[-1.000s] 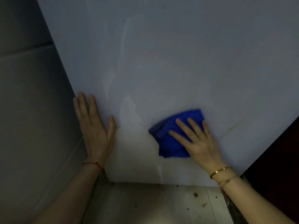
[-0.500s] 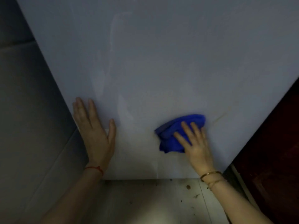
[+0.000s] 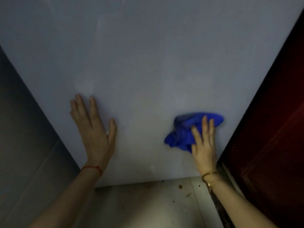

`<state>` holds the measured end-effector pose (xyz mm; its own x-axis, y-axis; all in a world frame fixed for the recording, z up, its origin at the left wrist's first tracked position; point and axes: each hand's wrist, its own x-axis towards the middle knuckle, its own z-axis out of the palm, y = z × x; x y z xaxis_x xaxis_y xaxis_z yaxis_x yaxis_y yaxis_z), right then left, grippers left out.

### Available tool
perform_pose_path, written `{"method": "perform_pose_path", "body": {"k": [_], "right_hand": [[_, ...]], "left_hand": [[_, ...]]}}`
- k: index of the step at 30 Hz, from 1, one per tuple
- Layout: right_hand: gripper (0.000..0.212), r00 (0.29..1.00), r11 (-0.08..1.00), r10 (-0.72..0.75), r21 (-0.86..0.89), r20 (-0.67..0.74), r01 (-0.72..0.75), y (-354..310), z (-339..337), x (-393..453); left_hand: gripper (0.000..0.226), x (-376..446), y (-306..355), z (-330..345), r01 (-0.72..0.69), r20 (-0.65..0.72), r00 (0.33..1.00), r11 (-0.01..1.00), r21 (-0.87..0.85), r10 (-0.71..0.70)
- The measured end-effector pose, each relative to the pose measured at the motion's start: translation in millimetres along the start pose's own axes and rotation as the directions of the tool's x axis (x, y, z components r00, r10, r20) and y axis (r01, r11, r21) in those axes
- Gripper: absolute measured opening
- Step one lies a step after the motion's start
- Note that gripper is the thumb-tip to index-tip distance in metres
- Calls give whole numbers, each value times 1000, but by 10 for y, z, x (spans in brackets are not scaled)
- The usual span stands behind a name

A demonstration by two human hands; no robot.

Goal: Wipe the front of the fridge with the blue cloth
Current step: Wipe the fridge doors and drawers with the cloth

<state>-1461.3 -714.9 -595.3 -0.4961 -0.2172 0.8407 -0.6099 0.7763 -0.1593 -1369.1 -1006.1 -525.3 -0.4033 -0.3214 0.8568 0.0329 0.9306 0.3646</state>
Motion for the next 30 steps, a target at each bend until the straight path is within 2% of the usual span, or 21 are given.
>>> {"method": "perform_pose_path", "body": {"k": [2, 4, 6, 8, 9, 11, 13, 16, 18, 20, 22, 24, 26, 28, 29, 30], "right_hand": [[70, 970, 976, 186, 146, -157, -164, -145, -189, 575], [71, 926, 937, 294, 262, -236, -231, -235, -303, 1017], [67, 953, 969, 192, 201, -236, -145, -257, -253, 1003], [65, 995, 997, -24, 69, -99, 31, -198, -64, 570], [66, 993, 993, -117, -8, -8, 117, -138, 50, 291], [68, 977, 973, -194, -107, 88, 203, 28, 167, -89], [68, 983, 978, -177, -101, 50, 182, 128, 95, -2], [67, 988, 999, 18, 44, -154, -11, -75, -180, 612], [66, 972, 991, 85, 119, -218, -59, -313, -288, 1022], [56, 976, 995, -30, 88, -214, 50, -500, -240, 1188], [51, 959, 968, -248, 9, -139, 252, -601, -79, 1069], [54, 881, 877, -472, -90, 10, 471, -569, 163, 699], [65, 769, 751, -616, -166, 173, 639, -429, 335, 293], [69, 661, 635, -698, -189, 275, 749, -241, 331, 137], [67, 632, 603, -719, -192, 289, 774, -186, 283, 180], [64, 641, 611, -718, -196, 273, 767, -195, 221, 285]], "left_hand": [[70, 17, -2, 14, -6, -8, 1000, 1000, 10, 6], [69, 15, -3, 27, -3, -6, 1000, 1000, 27, 4], [70, 10, 4, 42, 4, -6, 1000, 999, 34, -4], [71, 7, -3, 53, 10, -15, 1000, 999, 41, -9], [72, 1, -16, 58, 8, -18, 1000, 999, 48, -7], [72, -13, -55, 64, 0, -13, 1000, 999, 50, 1], [73, -5, -92, 59, -14, -8, 1000, 998, 59, 14], [70, 10, -127, 54, -38, -1, 999, 995, 89, 38], [69, 8, -133, 54, -38, 4, 999, 994, 100, 37], [69, 1, -156, 48, -44, 15, 999, 993, 108, 42], [68, 1, -192, 35, -55, 18, 998, 992, 111, 54], [68, 5, -238, 18, -76, 20, 997, 991, 113, 74], [68, 11, -309, -7, -87, 10, 996, 988, 126, 86], [69, 10, -390, -41, -73, -4, 997, 986, 152, 75], [69, 12, -431, -62, -67, -11, 998, 985, 160, 69], [69, 18, -470, -80, -65, -16, 998, 985, 162, 69]]}}
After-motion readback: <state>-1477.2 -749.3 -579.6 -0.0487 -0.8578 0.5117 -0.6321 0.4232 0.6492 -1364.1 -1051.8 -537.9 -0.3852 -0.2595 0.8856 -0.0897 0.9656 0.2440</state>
